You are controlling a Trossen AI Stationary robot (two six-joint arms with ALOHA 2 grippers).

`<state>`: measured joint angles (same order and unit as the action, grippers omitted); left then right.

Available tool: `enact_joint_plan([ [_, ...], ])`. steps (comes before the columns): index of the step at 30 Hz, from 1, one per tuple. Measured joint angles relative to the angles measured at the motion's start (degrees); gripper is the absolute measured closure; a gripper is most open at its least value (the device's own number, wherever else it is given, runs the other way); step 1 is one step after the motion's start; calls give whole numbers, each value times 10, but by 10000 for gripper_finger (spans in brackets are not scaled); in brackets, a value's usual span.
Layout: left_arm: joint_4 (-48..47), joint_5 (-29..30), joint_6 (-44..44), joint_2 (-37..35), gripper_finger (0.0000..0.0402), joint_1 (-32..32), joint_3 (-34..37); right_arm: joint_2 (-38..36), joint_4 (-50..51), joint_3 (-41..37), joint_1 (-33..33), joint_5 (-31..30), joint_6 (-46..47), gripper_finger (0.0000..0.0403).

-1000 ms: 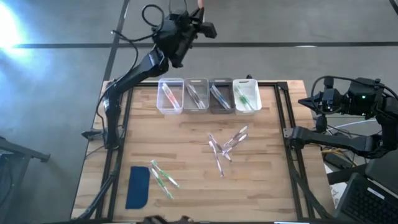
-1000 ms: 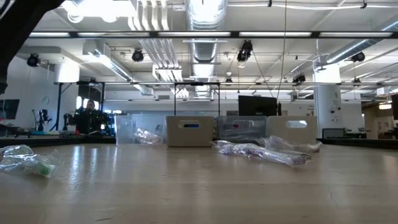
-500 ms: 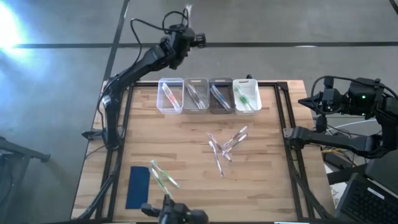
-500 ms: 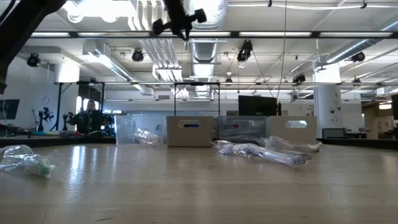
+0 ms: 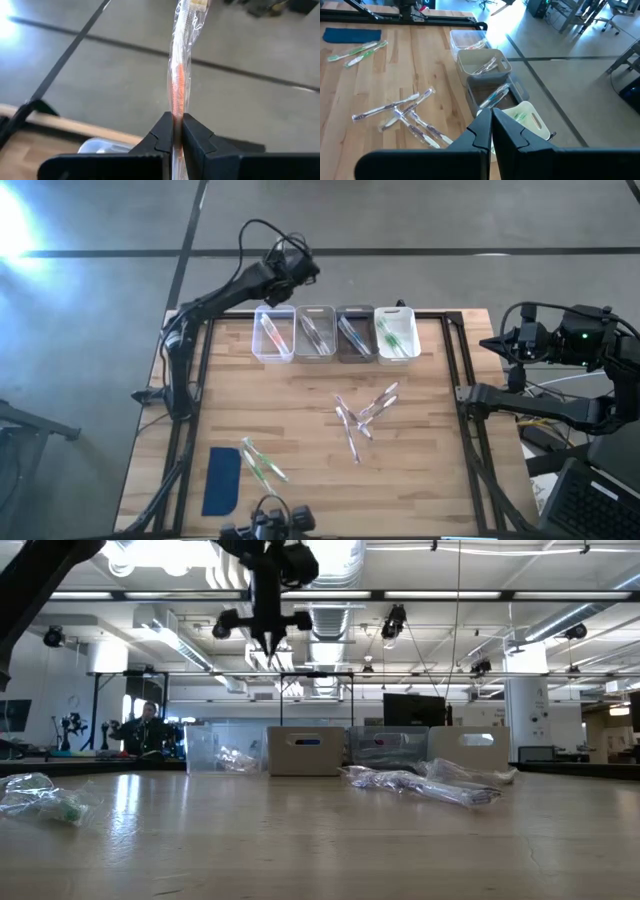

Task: Pick & Place Toothbrushes
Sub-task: Put the orange toothbrush into the white transparent bin

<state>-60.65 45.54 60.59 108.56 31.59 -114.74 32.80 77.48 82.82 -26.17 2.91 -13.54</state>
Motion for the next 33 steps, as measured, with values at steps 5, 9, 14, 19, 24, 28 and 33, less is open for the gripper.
enact_joint_plan([
  [5, -10, -27, 58, -2, 381, 0, 53, 0, 0, 0, 0, 0, 0, 394],
  [9, -10, -53, 110, -2, 381, -2, 88, 0, 0, 0, 0, 0, 0, 394],
  [14, -14, -74, 161, -11, 381, -7, 127, 0, 0, 0, 0, 0, 0, 394],
  [19, -22, -83, 215, -35, 381, -7, 174, 0, 0, 0, 0, 0, -1, 394],
  [24, -20, -93, 247, -59, 381, -8, 219, 0, 0, 0, 0, 0, -1, 394],
  [28, -4, -110, 284, -64, 381, -11, 255, 0, 0, 0, 0, 0, -1, 394],
  [33, 54, -139, 324, -64, 381, -14, 309, 0, 0, 0, 0, 0, -1, 394],
])
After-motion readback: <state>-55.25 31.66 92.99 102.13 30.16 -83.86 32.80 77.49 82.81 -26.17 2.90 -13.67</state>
